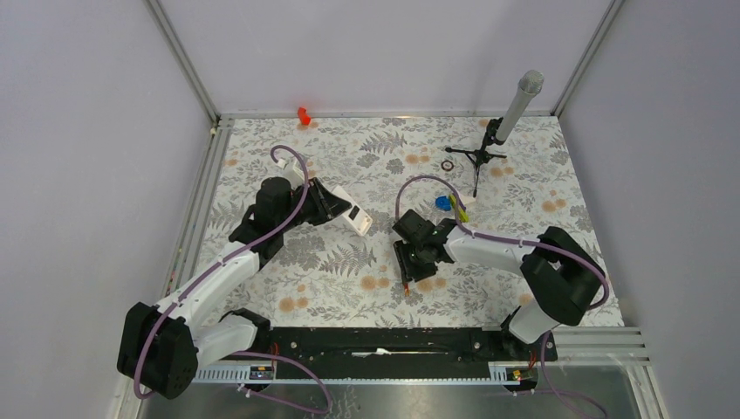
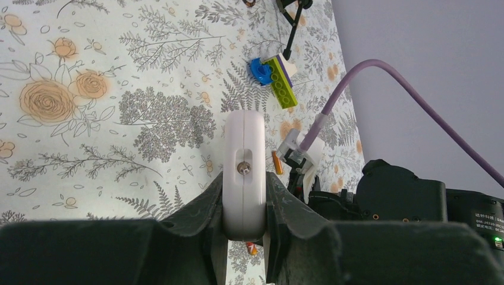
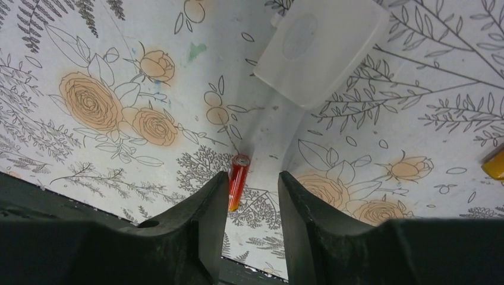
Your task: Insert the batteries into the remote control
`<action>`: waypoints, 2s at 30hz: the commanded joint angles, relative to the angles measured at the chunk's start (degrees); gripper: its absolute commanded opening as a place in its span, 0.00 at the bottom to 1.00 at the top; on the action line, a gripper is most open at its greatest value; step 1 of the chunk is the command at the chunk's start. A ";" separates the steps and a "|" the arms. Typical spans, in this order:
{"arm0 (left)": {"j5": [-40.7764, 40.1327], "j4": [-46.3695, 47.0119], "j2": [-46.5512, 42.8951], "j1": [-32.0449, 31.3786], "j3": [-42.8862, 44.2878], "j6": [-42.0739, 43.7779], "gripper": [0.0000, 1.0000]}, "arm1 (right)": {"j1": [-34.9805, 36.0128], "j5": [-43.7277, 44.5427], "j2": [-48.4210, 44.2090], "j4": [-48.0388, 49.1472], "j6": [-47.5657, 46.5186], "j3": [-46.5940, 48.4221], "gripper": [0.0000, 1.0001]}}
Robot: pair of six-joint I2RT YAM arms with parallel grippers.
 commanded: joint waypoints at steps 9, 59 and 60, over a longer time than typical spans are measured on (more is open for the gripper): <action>1.10 -0.03 -1.78 0.71 1.32 -0.01 0.00 | 3.71 6.05 5.56 -3.98 -2.39 5.97 0.35; -10.38 58.79 0.55 -2.20 -13.83 -42.36 0.00 | 0.65 28.04 -19.21 34.37 12.10 15.83 0.15; -10.48 59.39 0.90 -2.26 -13.83 -42.75 0.00 | 0.65 27.78 -18.83 34.25 11.92 15.99 0.15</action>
